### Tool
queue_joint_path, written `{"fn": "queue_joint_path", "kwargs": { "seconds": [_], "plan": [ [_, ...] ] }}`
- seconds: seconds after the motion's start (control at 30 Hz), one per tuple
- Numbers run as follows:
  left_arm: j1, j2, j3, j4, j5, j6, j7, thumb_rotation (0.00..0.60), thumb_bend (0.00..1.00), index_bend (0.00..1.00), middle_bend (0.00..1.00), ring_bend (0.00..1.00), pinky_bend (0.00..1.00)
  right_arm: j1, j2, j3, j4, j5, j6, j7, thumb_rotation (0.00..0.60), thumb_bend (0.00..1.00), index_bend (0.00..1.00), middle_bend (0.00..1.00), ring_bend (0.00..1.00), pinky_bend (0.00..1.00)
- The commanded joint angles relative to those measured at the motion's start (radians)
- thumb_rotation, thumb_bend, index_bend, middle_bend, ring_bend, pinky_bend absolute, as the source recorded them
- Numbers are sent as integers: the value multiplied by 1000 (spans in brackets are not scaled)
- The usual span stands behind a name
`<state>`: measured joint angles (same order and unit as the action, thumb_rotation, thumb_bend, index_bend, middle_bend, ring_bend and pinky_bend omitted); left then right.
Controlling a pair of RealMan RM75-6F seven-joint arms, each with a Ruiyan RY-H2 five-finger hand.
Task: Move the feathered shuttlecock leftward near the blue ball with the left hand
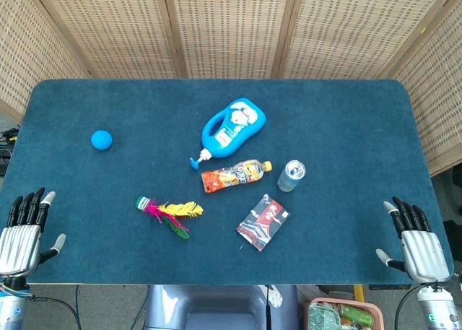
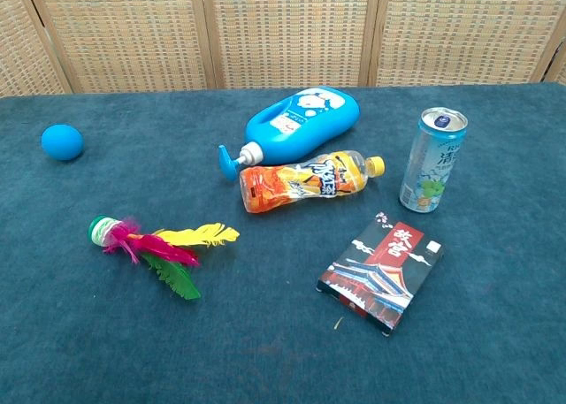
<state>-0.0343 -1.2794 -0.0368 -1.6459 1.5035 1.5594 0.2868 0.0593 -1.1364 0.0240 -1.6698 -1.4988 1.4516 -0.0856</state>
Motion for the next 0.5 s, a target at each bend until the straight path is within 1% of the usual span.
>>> {"fn": "queue_joint_path", "kwargs": {
  "seconds": [0.03,0.5],
  "plan": [
    [0,0,1,0,1,1,0,600,294,0,0,0,0,-2,1,-1,0,-3,3,2,600,169,49,0,0,0],
    [-5,0,-1,0,-1,-9,-5,600,294,0,0,0,0,1,-1,-4,-1,-6,-6,-6,600,169,49,0,0,0]
  ]
}}
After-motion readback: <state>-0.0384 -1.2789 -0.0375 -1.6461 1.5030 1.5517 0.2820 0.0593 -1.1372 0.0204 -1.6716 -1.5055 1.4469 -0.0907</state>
